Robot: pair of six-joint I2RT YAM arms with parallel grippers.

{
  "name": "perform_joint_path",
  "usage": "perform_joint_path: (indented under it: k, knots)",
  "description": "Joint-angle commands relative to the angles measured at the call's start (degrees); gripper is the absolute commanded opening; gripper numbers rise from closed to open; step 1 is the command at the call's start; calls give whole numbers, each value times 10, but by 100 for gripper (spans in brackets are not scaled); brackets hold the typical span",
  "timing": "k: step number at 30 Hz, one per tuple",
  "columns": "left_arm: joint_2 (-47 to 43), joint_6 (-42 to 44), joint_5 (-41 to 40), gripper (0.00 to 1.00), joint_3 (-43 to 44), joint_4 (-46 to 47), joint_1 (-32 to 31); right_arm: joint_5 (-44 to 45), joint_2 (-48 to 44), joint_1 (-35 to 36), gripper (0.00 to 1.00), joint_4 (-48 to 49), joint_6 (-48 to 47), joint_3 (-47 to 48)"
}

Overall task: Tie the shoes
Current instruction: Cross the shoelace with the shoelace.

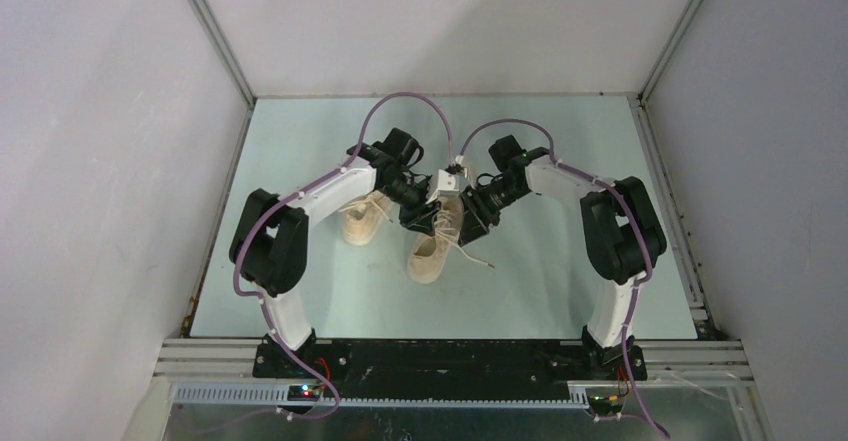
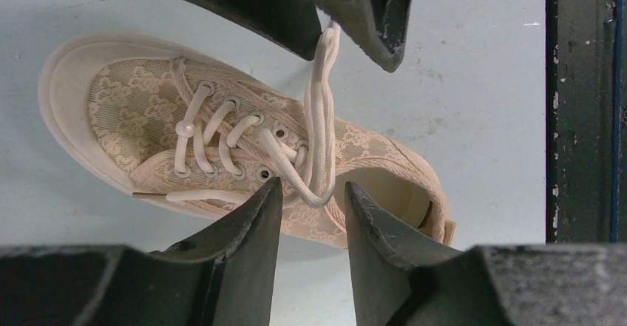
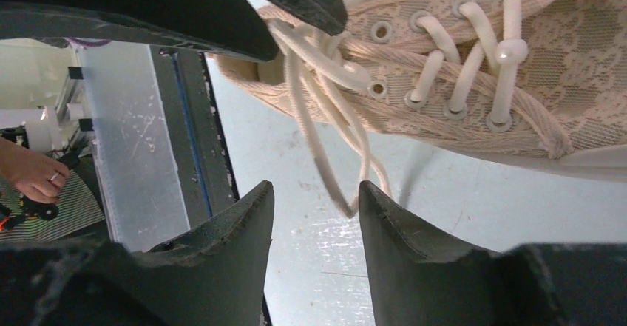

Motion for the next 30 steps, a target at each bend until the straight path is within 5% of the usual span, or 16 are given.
perform_joint_path:
  k: [1, 6, 11, 13, 20, 30]
  knots:
    - [4, 11, 5, 43, 22, -1, -7, 42, 14, 6, 48, 14, -8, 22]
    - [7, 12, 5, 43, 22, -1, -9, 75, 17, 12, 46, 8, -17, 27]
    - [9, 13, 2, 42, 21, 0, -10, 68, -3, 10, 10, 7, 0, 44]
    - [8, 13, 0, 41, 20, 2, -11, 49, -18, 5, 3, 1, 9, 62]
    - [8, 4, -7, 39, 18, 16, -11, -49, -52, -10, 1, 8, 81, 86]
    - [4, -13, -6, 28, 13, 34, -11, -75, -52, 0, 2, 39, 128, 71]
